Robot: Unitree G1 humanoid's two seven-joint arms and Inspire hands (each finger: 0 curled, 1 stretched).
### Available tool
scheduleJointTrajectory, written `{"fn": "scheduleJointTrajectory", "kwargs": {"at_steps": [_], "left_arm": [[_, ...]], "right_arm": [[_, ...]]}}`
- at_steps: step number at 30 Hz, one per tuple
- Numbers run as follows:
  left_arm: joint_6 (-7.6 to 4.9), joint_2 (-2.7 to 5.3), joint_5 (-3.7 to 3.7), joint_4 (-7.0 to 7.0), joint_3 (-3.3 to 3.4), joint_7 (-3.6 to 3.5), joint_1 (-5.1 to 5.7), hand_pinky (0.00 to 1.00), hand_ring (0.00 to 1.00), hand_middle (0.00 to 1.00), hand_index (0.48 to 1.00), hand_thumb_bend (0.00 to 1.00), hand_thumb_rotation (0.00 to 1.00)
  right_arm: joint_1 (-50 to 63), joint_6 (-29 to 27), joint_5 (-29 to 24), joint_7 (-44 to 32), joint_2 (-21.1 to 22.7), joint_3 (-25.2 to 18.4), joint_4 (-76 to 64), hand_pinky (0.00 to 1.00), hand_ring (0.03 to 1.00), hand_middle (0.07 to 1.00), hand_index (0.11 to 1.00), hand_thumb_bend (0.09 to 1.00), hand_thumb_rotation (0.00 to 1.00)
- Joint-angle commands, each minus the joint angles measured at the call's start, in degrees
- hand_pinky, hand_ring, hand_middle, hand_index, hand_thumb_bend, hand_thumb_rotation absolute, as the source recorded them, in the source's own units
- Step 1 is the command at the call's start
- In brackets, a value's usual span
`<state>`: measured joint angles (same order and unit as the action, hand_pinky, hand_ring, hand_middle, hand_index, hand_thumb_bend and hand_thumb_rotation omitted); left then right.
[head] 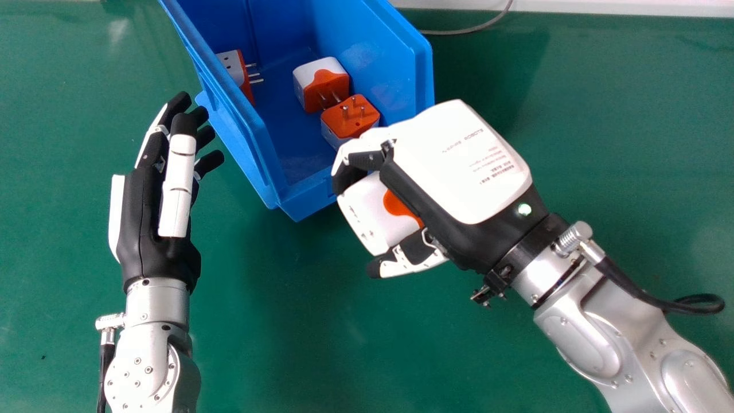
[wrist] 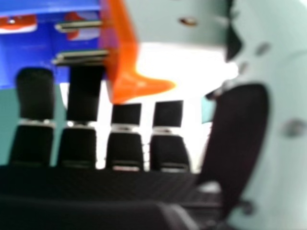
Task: Pick all objects and put in blue box
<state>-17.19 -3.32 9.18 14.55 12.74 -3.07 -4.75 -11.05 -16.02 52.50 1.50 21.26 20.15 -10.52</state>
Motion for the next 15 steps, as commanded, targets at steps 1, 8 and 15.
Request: {"fn": "scheduleJointTrajectory", "kwargs": {"at_steps": [1, 8, 15], "left_arm": [[-1.25, -0.24, 0.11, -0.46, 0.11, -0.14, -0.33, 0.81, 0.86, 0.87, 0.871, 0.62, 0.81], [-1.46, -0.16, 0.08, -0.39, 0.13, -0.02, -0.39, 0.81, 0.86, 0.87, 0.872, 0.62, 0.8], [-1.71, 0.03, -0.27, -0.76, -0.09, 0.25, -0.36, 0.81, 0.86, 0.87, 0.87, 0.63, 0.8]], "right_arm": [[-0.98, -0.88, -0.65, 2.76, -0.74, -0.97, -0.68, 0.31, 0.442, 0.522, 0.488, 0.499, 0.0], [-0.2, -1.81, -1.11, 8.65, -2.27, -1.34, 0.24, 0.31, 0.446, 0.524, 0.486, 0.498, 0.0], [-0.38, -3.45, -0.64, 13.05, -2.4, -1.33, 1.54, 0.31, 0.454, 0.523, 0.482, 0.497, 0.0]]}}
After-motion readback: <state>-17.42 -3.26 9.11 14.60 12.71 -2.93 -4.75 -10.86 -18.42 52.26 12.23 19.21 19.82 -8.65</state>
